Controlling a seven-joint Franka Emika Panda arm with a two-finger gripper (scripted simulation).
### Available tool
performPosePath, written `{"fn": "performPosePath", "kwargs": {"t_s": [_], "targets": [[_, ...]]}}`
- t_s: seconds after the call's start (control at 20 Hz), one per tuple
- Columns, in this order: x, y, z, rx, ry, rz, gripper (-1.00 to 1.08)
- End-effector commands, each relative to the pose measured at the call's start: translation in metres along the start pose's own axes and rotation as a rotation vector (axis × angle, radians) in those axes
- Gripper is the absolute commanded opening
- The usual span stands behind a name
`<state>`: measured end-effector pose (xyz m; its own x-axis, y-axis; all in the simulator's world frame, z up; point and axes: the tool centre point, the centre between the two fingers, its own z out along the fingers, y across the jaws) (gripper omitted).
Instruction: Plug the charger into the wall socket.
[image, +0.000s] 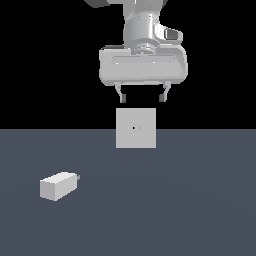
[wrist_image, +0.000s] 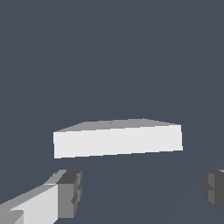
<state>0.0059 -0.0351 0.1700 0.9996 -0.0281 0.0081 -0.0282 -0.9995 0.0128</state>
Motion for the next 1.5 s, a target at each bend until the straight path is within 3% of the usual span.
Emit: {"fn": "performPosePath", "kwargs": {"t_s": [0.0, 0.65, 1.45], "targets": [[0.0, 0.0, 0.0, 0.0, 0.0, 0.0, 1.0], [-0.022, -0.018, 0.015, -0.001, 0.017, 0.051, 1.0], [-0.087, -0.092, 0.07, -0.003, 0.078, 0.229, 1.0]]}}
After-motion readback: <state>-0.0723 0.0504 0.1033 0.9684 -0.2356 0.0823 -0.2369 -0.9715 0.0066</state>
